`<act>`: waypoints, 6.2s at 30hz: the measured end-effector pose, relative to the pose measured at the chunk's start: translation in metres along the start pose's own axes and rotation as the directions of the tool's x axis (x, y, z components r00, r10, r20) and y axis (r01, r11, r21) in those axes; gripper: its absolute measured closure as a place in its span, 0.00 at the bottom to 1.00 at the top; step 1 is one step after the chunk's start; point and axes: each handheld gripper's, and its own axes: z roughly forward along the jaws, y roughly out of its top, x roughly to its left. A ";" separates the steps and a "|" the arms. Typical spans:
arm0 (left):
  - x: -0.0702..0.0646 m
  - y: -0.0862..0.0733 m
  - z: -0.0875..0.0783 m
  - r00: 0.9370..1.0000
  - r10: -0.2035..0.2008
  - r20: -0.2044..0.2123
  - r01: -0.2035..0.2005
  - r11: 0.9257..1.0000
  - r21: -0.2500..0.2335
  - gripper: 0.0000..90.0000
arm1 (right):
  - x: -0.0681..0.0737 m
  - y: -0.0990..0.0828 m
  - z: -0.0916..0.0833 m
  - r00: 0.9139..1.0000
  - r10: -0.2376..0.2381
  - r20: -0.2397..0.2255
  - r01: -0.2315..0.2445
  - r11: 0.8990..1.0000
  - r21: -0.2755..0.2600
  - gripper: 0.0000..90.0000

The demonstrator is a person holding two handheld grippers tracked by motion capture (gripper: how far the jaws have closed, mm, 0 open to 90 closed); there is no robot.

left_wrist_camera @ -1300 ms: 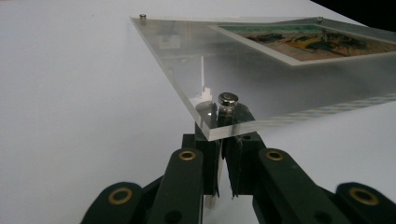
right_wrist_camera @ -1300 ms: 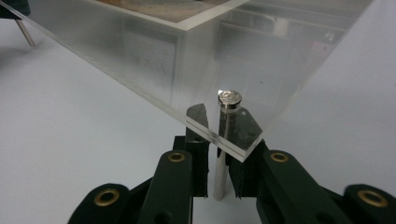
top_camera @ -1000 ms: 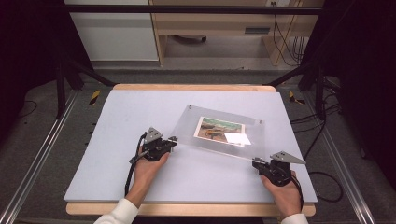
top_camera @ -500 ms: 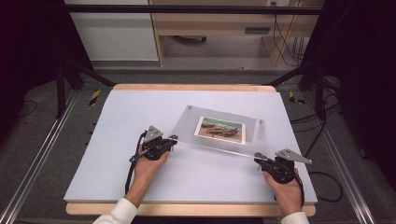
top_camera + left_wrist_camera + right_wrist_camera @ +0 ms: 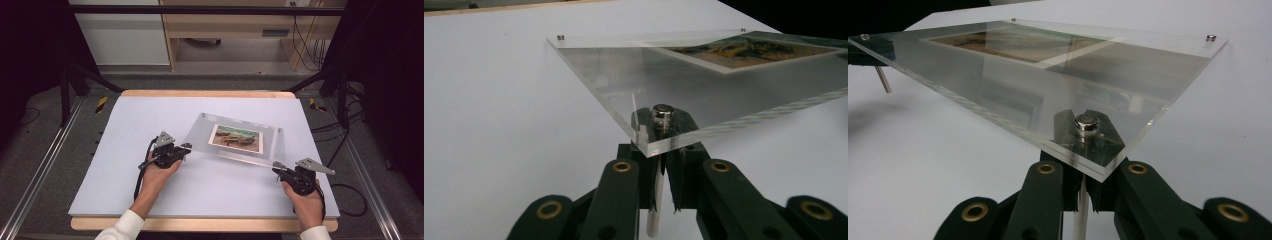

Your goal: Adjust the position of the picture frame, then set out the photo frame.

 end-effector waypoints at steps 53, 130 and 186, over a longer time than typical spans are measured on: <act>0.004 0.014 -0.072 0.993 -0.030 -0.114 0.009 0.983 -0.181 0.93 | 0.027 0.062 0.026 0.995 -0.082 -0.064 0.075 0.992 -0.106 0.94; 0.016 -0.053 -0.085 0.981 -0.039 -0.190 0.047 0.998 0.038 0.93 | 0.055 0.011 0.062 0.989 -0.132 -0.067 0.140 0.982 0.126 0.94; 0.040 -0.020 -0.076 0.984 -0.074 -0.162 0.081 0.996 0.037 0.21 | 0.040 0.050 0.068 0.991 -0.048 -0.122 0.066 0.986 0.150 0.29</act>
